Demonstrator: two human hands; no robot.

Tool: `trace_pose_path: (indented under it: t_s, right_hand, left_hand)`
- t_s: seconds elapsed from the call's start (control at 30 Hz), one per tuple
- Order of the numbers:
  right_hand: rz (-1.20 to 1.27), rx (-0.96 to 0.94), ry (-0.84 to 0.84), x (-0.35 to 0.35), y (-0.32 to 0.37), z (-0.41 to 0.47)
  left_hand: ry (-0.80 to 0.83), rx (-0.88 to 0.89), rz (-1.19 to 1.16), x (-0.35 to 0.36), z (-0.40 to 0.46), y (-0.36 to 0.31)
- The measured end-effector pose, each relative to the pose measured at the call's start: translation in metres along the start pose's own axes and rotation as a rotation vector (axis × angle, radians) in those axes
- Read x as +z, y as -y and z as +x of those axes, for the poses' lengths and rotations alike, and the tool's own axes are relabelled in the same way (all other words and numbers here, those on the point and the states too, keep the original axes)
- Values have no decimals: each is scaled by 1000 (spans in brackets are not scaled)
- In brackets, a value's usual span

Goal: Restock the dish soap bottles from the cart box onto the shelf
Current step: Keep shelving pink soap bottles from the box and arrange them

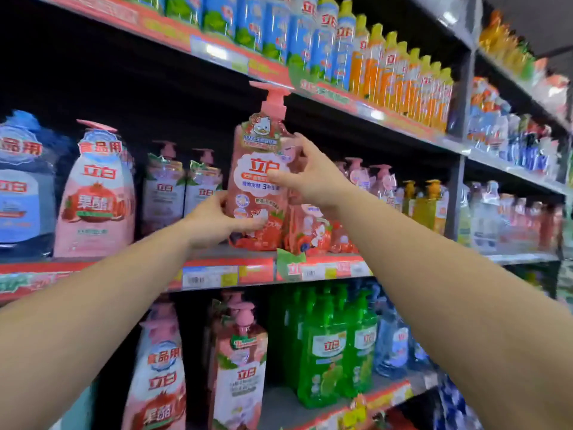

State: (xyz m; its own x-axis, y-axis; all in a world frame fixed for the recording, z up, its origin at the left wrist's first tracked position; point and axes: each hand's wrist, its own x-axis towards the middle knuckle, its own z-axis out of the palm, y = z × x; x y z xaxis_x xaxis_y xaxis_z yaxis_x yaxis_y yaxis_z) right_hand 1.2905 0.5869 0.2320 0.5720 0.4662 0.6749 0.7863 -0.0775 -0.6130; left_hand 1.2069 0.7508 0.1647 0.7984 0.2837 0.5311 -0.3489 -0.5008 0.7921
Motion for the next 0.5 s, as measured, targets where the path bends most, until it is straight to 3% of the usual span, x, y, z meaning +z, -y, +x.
trace_pose_path:
  t_s: [0.17,0.33,0.4,0.5]
  right_hand:
    - [-45,-61,9,7,-48,47]
    - [-174,-77,21,7,-81,56]
    - [-189,-128,-36,1,-91,53]
    - [-131,-141,-253,-16,-115,44]
  left_hand:
    - [-167,-111,46,23,47,34]
    - [-220,-236,271,38,63,49]
    - [-218,-280,332,42,67,48]
    - [-215,-331,374,45,73,51]
